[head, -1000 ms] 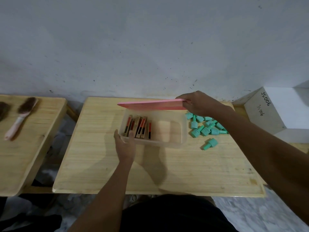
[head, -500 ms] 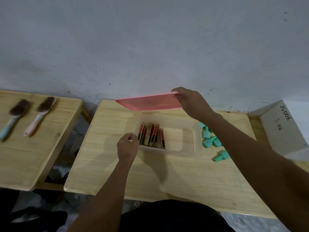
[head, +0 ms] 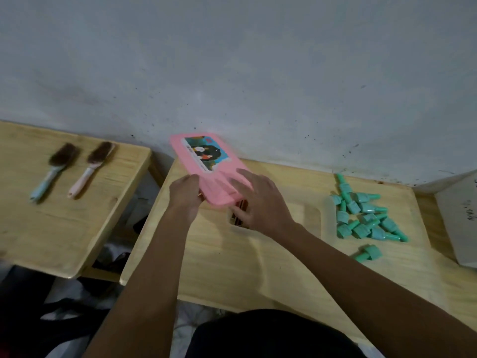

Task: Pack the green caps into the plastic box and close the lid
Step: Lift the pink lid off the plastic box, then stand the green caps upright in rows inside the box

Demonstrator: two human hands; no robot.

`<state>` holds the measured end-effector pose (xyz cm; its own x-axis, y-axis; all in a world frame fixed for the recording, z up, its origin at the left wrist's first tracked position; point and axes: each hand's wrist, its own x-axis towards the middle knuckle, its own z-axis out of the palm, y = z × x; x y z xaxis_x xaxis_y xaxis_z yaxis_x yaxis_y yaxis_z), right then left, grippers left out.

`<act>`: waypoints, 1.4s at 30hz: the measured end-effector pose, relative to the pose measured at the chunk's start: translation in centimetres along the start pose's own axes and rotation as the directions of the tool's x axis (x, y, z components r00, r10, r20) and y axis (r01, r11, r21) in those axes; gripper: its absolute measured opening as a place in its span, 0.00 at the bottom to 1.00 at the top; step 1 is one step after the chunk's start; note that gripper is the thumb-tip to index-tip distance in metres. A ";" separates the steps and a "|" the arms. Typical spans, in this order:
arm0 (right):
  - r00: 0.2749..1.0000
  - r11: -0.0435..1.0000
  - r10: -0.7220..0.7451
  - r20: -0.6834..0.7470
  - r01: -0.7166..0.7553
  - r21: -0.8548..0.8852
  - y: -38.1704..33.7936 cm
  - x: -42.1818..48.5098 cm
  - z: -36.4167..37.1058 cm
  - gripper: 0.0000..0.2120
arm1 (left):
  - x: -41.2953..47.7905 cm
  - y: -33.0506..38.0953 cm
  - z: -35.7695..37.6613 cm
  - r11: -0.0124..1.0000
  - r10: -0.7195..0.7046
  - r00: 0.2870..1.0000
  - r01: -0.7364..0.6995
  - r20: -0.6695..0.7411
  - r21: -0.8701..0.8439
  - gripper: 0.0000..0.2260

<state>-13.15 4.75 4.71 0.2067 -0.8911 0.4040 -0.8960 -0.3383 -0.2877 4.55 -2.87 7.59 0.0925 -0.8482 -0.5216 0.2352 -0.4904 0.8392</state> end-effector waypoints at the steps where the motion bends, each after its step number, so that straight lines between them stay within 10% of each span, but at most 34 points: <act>1: 0.996 0.997 0.068 0.057 -0.070 0.028 0.1 -0.8 0.1 0.33 | 0.3 0.0 -1.0 0.997 0.034 0.999 -0.032 -0.034 0.068 0.15; 8: 0.807 0.965 0.166 0.566 -0.250 0.073 0.7 -4.6 1.8 0.24 | 1.3 -1.0 -6.3 0.813 0.172 0.982 -0.100 -0.073 0.574 0.17; 18: 0.845 0.966 0.099 0.525 -0.209 0.154 1.1 -5.7 1.9 0.16 | 3.0 -6.1 -7.9 0.623 0.073 0.992 0.038 -0.106 0.782 0.20; 23: 0.837 0.966 0.136 0.530 -0.231 0.118 1.2 -6.0 1.8 0.16 | 3.4 -9.3 -7.3 0.213 0.206 0.979 -0.037 -0.008 0.976 0.29; 31: 0.864 0.968 0.180 0.471 -0.241 0.072 1.8 -7.3 1.4 0.16 | 3.0 -12.1 -6.5 -0.039 0.154 0.955 -0.249 0.252 0.968 0.26; 37: 0.871 0.959 0.221 0.438 -0.275 0.063 1.4 -7.9 1.4 0.15 | 3.5 -10.7 -5.1 0.052 0.123 0.970 -0.217 0.209 0.975 0.27; 42: 0.865 0.910 0.356 0.352 -0.407 0.078 2.2 -9.6 -0.4 0.12 | 0.5 -9.2 0.0 0.575 0.221 0.948 -0.317 0.230 0.754 0.21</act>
<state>-17.25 12.67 0.51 -0.0020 -0.9983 -0.0589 -0.8691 0.0309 -0.4937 2.46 1.25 -0.39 -0.0824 -0.9583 -0.2735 -0.6240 -0.1644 0.7640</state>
